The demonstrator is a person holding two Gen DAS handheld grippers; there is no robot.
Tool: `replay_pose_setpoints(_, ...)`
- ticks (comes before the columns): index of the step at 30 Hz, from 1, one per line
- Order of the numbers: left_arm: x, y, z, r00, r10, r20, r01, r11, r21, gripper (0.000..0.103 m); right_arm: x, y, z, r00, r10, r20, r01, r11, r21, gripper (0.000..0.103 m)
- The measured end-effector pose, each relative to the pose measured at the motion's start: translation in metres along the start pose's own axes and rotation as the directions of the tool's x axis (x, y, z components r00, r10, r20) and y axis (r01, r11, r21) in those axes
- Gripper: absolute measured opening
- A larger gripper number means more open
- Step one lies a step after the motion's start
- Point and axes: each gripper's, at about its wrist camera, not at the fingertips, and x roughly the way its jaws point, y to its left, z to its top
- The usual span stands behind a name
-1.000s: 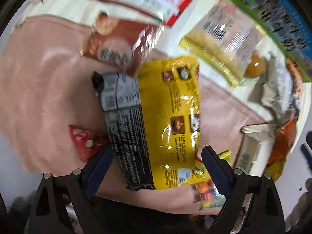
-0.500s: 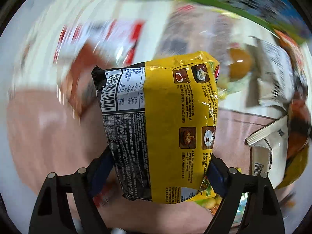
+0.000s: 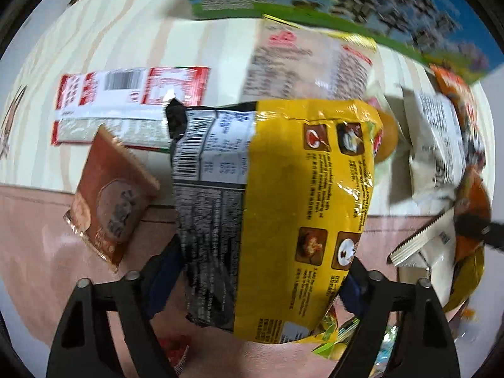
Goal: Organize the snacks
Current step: 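Carry both bags over the cardboard box and open both tools to drop them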
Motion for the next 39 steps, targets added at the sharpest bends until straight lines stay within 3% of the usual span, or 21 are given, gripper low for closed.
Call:
replay_pose_setpoints(3, -0.011, 0.017, -0.003, 1.0, 0.016, 0.015, -0.016, 1.0, -0.011, 0.081, -0.007, -0.008, -0.001, 0.998, -0.005, 0.059, 0.006, 1.0, -0.009, 0.049)
replay_pose_setpoints(10, -0.1, 0.005, -0.01, 0.995, 0.068, 0.078, -0.066, 0.997, -0.029, 0.081, -0.04, -0.009, -0.021, 0.99, 0.074, 0.124, -0.066, 0.996, -0.067, 0.048)
replay_pose_setpoints(17, -0.194, 0.004, 0.002, 0.982, -0.011, 0.188, 0.016, 1.0, -0.025, 0.081, -0.104, 0.023, -0.03, 0.958, 0.219, 0.183, -0.195, 0.971, -0.141, 0.048)
replay_pose_setpoints(22, -0.236, 0.005, 0.078, 0.961, -0.105, 0.255, 0.108, 0.994, -0.001, 0.081, -0.164, 0.049, -0.001, 0.919, 0.31, 0.244, -0.262, 0.942, -0.209, 0.048)
replay_pose_setpoints(27, -0.241, 0.001, 0.181, 0.956, -0.119, 0.268, 0.119, 0.993, 0.018, 0.081, -0.194, 0.078, 0.07, 0.9, 0.303, 0.312, -0.233, 0.941, -0.244, 0.048)
replay_pose_setpoints(32, -0.19, 0.008, 0.284, 0.977, -0.112, 0.179, 0.116, 0.993, -0.012, 0.081, -0.164, 0.128, 0.158, 0.918, 0.255, 0.303, -0.186, 0.953, -0.238, 0.048)
replay_pose_setpoints(39, -0.137, -0.017, 0.343, 0.994, -0.105, 0.025, 0.105, 0.994, 0.014, 0.081, -0.108, 0.156, 0.235, 0.955, 0.172, 0.241, -0.112, 0.964, -0.243, 0.048)
